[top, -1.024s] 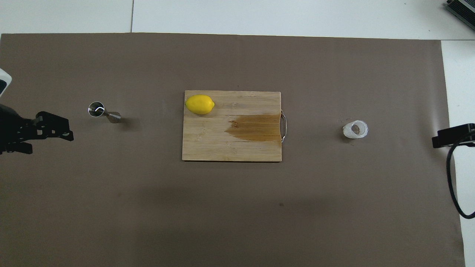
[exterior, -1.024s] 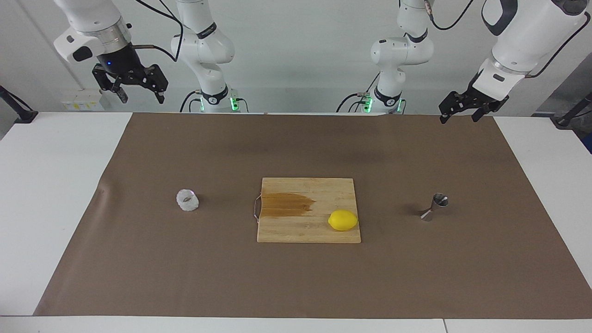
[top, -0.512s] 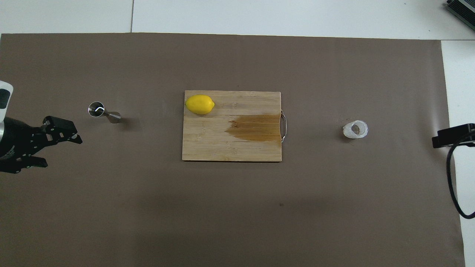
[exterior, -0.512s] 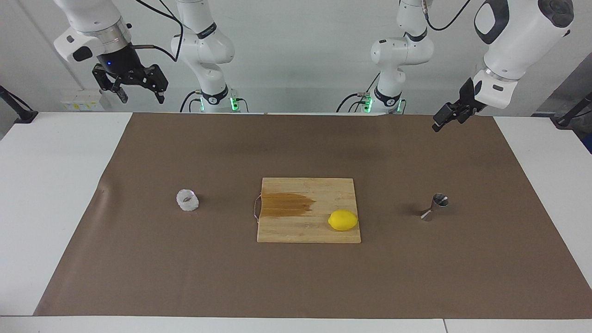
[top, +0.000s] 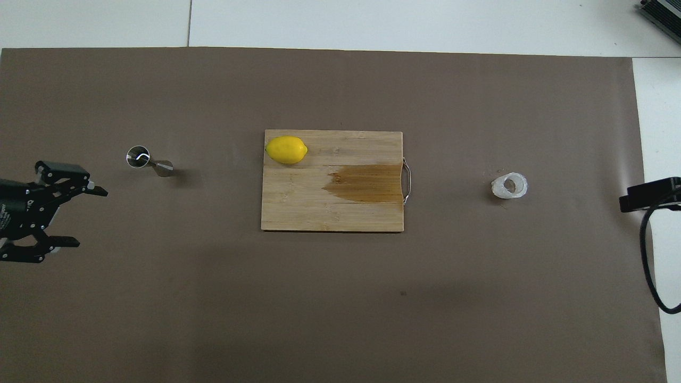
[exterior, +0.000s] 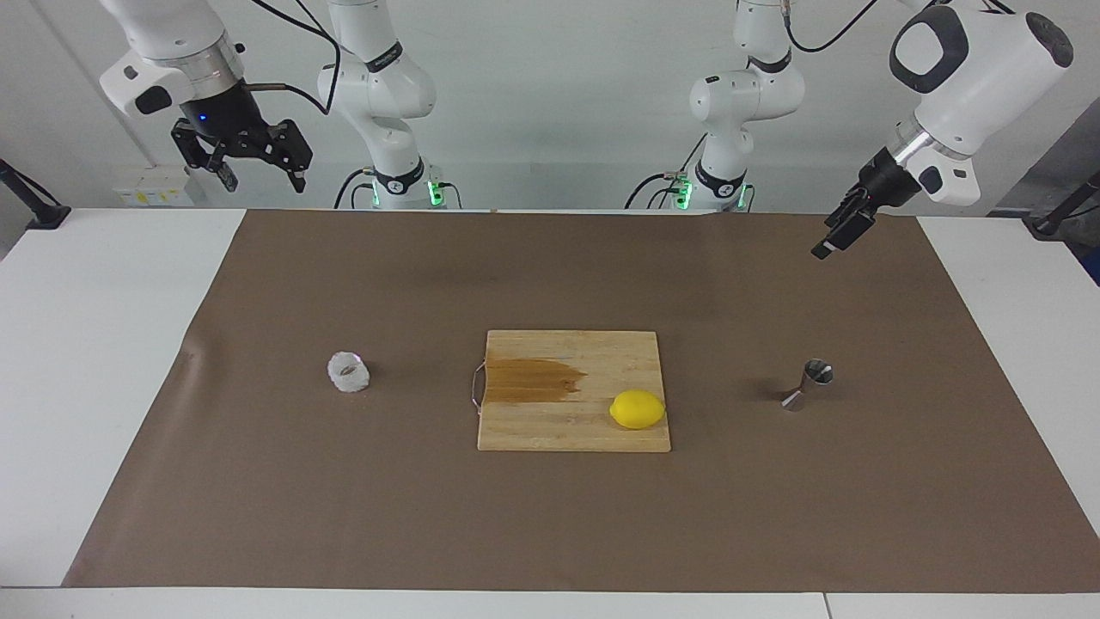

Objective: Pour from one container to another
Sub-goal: 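Reach the open left gripper toward the small dark metal cup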

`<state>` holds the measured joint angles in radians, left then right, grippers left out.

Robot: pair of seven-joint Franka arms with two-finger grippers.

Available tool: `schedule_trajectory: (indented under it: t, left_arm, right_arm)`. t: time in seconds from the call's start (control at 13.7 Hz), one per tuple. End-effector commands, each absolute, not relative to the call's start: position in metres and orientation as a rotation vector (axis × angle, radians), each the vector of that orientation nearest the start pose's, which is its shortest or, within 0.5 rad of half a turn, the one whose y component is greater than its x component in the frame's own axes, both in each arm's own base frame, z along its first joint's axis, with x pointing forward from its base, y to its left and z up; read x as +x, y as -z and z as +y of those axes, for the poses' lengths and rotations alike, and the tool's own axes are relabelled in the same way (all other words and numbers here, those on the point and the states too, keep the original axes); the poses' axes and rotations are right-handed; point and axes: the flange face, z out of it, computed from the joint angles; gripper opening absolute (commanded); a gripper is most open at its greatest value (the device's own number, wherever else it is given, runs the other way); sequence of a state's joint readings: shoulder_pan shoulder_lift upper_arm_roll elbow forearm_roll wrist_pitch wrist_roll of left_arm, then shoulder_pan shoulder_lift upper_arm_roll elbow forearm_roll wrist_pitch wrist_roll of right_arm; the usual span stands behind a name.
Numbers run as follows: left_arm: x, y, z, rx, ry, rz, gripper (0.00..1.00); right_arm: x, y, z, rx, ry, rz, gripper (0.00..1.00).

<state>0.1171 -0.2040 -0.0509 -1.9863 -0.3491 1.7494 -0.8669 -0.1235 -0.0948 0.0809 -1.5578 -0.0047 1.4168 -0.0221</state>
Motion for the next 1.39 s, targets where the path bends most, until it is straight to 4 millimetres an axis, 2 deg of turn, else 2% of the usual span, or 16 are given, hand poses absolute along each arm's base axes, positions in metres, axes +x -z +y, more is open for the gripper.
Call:
schedule_trajectory:
  t: [0.0,0.37,0.66,0.88,1.02,1.32]
  left_arm:
    - [0.49,-0.548,-0.003,-2.922,-0.28,-1.897,1.0]
    - [0.494,-0.539,-0.004,-2.745,-0.344,-2.223,1.0]
    - [0.495,-0.513,0.001,-2.489,-0.396,-2.556,1.0]
    - [0.498,-0.498,0.012,-2.196,-0.405,-2.857,1.0]
    - [0.503,-0.489,0.017,-2.014,-0.405,-2.993,1.0]
    - [0.515,-0.457,0.027,-1.662,-0.378,-3.223,1.0]
  right_arm:
    - [0.504,-0.671,-0.02,-3.127,-0.079,0.061,1.0]
    - [0.504,-0.671,-0.019,-3.127,-0.079,0.059,1.0]
    - [0.504,-0.671,-0.02,-3.127,-0.079,0.061,1.0]
    - [0.504,-0.671,-0.02,-3.127,-0.079,0.061,1.0]
    - [0.504,-0.671,-0.02,-3.127,-0.079,0.061,1.0]
    - [0.504,-0.671,-0.02,-3.127,-0.079,0.061,1.0]
